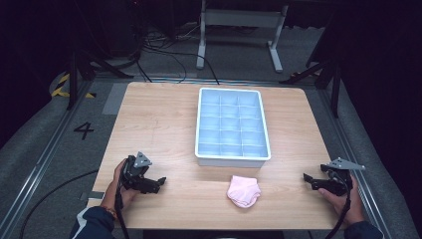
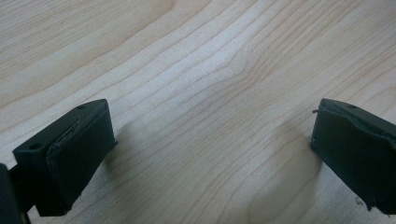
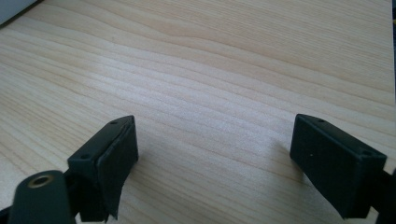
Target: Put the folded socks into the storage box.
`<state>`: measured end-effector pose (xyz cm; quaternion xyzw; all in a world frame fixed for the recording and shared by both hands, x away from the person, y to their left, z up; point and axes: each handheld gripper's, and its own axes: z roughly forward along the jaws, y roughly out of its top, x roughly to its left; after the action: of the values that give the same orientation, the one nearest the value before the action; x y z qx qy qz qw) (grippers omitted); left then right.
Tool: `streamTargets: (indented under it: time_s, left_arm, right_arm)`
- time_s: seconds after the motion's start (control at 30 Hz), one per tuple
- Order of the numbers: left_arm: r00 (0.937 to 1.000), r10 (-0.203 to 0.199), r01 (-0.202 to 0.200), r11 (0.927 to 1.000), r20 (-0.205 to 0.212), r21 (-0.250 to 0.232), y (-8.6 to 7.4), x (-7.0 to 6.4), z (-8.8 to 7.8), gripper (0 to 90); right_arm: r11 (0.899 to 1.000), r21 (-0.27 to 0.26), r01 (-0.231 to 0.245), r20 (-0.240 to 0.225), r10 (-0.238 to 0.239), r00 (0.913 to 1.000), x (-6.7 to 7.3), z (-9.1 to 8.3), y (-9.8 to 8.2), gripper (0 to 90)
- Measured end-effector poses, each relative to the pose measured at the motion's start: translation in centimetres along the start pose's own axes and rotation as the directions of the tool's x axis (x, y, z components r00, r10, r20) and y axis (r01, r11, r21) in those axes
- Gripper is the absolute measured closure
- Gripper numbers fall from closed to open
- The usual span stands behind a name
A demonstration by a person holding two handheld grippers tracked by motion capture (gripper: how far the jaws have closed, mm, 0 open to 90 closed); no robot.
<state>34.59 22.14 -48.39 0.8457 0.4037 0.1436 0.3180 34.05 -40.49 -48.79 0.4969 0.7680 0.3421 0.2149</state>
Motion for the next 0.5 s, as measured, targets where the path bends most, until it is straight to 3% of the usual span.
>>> streamTargets:
  time_s: [0.5]
  left_arm:
    - [0.9986, 0.04, -0.04, 0.9992, 0.035, 0.001, -0.91, -0.42, -0.81, 0.2]
  right_arm:
    - [1.0, 0.0, 0.003, -0.002, -0.003, 1.0, -0.09, -0.15, -0.13, 15.0]
